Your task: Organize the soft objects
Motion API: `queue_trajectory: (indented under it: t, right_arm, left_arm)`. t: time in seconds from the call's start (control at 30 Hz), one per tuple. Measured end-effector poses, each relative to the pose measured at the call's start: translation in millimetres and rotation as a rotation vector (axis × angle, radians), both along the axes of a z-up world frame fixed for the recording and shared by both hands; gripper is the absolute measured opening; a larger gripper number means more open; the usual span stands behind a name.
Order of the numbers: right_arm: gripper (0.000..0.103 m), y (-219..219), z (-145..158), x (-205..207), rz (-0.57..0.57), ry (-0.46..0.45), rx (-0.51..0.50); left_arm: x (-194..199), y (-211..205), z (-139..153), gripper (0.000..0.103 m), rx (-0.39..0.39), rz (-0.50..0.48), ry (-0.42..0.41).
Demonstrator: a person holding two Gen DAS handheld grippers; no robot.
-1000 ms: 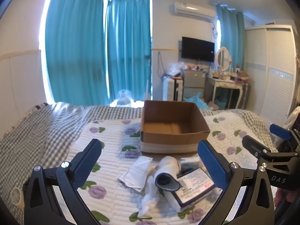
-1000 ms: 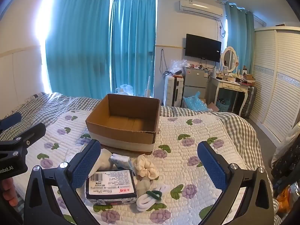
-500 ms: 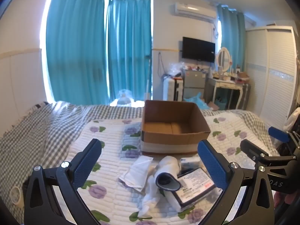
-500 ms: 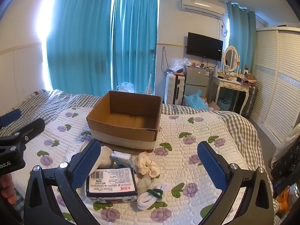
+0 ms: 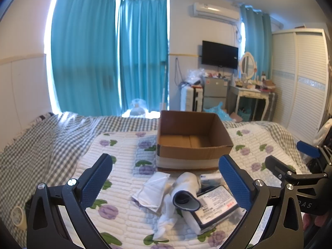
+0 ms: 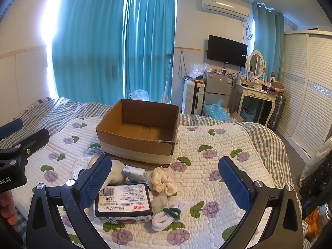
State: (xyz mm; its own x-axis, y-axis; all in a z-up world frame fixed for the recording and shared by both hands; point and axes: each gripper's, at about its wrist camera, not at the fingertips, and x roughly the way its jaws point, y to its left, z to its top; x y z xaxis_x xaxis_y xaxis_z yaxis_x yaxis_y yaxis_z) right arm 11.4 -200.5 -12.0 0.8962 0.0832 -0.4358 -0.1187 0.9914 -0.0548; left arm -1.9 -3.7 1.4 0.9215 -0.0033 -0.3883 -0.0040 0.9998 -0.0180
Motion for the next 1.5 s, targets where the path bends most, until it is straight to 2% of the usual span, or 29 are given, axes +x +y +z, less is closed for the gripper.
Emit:
queue_trajectory:
  t: [1.23, 1.5]
  right_arm:
    - [0.103, 2.1, -4.7, 1.4, 0.002, 0.011, -0.008]
    - [0.103, 3.3, -7.4, -2.0, 0.011, 0.010, -0.008]
  left_arm:
    - [-1.6, 8.2, -4.2, 0.103, -0.004, 0.002, 0.004]
    - [-8.7, 7.2, 3.2, 0.103, -0.005, 0.006, -0.011]
